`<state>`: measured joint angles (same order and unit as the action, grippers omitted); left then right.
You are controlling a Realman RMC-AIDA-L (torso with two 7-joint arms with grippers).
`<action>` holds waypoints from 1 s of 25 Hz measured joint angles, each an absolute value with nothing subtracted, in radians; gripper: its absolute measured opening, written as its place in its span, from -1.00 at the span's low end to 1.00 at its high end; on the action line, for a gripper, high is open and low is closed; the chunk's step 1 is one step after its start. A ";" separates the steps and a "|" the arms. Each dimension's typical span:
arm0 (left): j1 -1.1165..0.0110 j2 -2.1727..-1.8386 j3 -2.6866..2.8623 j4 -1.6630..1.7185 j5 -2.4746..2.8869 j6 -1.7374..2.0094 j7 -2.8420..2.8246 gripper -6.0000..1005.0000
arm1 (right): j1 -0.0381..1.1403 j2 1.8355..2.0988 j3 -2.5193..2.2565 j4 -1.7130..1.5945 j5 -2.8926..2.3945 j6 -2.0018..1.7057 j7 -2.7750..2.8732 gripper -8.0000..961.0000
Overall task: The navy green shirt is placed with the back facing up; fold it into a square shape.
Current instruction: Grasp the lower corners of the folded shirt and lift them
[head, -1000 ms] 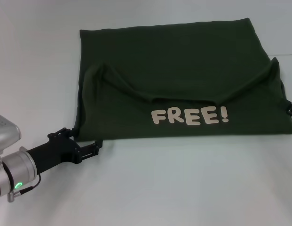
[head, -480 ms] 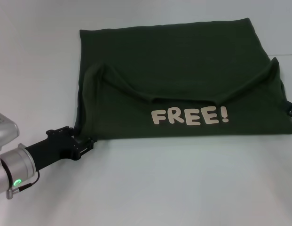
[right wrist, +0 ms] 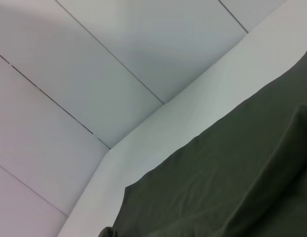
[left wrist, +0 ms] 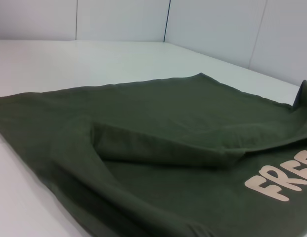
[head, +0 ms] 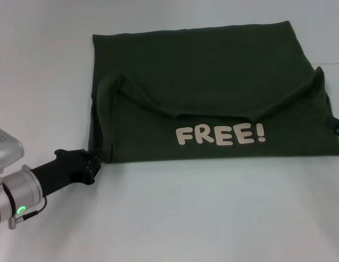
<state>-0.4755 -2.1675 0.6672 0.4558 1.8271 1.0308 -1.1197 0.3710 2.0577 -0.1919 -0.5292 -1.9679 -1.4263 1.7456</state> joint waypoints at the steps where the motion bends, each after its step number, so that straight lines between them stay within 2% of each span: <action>1: -0.477 -2.167 0.667 0.456 1.827 1.027 -1.120 -0.53 | 0.371 2.057 -0.192 -0.529 -1.969 -1.427 1.746 0.53; 7: -0.483 -2.166 0.667 0.459 1.834 1.014 -1.120 -0.99 | 0.369 2.053 -0.191 -0.529 -1.971 -1.427 1.746 0.53; 15: -0.454 -2.163 0.666 0.511 1.834 1.054 -1.167 -0.99 | 0.364 2.040 -0.193 -0.535 -1.980 -1.427 1.757 0.53; 25: -0.422 -2.163 0.669 0.547 1.835 1.088 -1.199 -0.99 | 0.356 1.972 -0.193 -0.544 -2.058 -1.392 1.875 0.53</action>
<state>-0.4224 -2.1629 0.6690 0.5469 1.8346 1.0880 -1.1989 0.3561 1.9724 -0.1931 -0.5437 -2.0577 -1.3920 1.8745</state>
